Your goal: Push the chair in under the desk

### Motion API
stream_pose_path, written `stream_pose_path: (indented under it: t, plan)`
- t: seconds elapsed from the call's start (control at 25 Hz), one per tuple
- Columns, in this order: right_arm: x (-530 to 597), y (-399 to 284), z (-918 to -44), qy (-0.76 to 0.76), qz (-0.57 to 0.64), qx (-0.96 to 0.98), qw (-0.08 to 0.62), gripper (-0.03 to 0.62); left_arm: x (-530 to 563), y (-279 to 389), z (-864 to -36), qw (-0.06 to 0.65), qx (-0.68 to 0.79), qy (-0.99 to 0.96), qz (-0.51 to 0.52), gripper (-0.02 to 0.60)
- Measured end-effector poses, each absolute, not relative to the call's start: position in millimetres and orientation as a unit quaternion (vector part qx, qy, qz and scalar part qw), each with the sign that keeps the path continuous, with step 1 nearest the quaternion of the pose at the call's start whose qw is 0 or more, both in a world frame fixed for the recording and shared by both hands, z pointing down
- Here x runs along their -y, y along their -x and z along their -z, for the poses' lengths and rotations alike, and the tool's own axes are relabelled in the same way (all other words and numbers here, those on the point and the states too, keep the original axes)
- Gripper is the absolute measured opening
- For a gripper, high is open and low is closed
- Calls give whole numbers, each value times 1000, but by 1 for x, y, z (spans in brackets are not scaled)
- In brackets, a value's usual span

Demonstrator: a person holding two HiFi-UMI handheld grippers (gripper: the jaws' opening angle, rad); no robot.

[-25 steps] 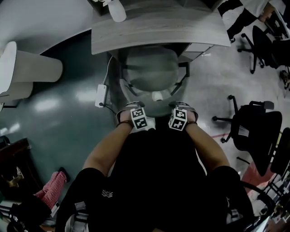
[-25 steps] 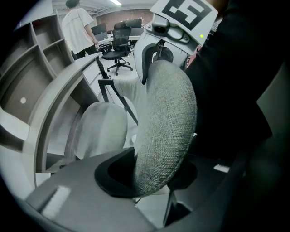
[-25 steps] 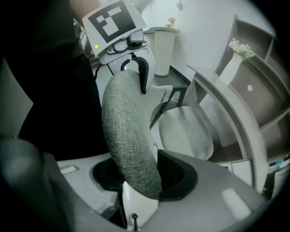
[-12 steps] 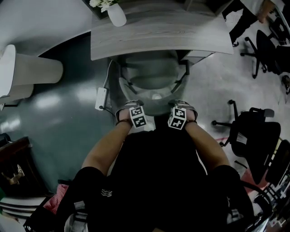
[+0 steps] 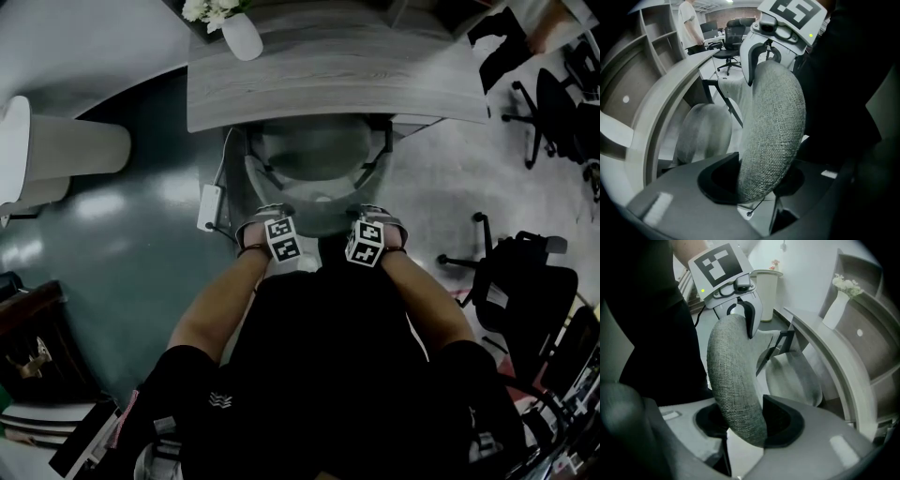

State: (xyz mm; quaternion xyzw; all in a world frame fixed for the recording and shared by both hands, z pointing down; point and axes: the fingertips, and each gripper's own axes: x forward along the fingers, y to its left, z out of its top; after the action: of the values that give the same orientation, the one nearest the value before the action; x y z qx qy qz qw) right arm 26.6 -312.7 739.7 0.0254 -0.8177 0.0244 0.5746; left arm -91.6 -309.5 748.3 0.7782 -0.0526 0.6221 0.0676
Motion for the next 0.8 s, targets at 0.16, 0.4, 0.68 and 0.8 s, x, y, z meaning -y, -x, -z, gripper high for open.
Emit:
stream_pose_path:
  t: [0.16, 0.4, 0.68, 0.8]
  plan:
    - [328, -26, -742, -26, -21, 817, 576, 172, 324, 92, -750, 68, 54, -779, -621, 164]
    - [354, -21, -742, -27, -19, 818, 574, 172, 350, 98, -751, 67, 56, -778, -622, 166]
    - [385, -17, -742, -26, -16, 820, 572, 172, 383, 103, -749, 69, 59, -775, -625, 167]
    - [398, -18, -742, -20, -16, 818, 574, 172, 394, 102, -749, 73, 57, -776, -624, 169]
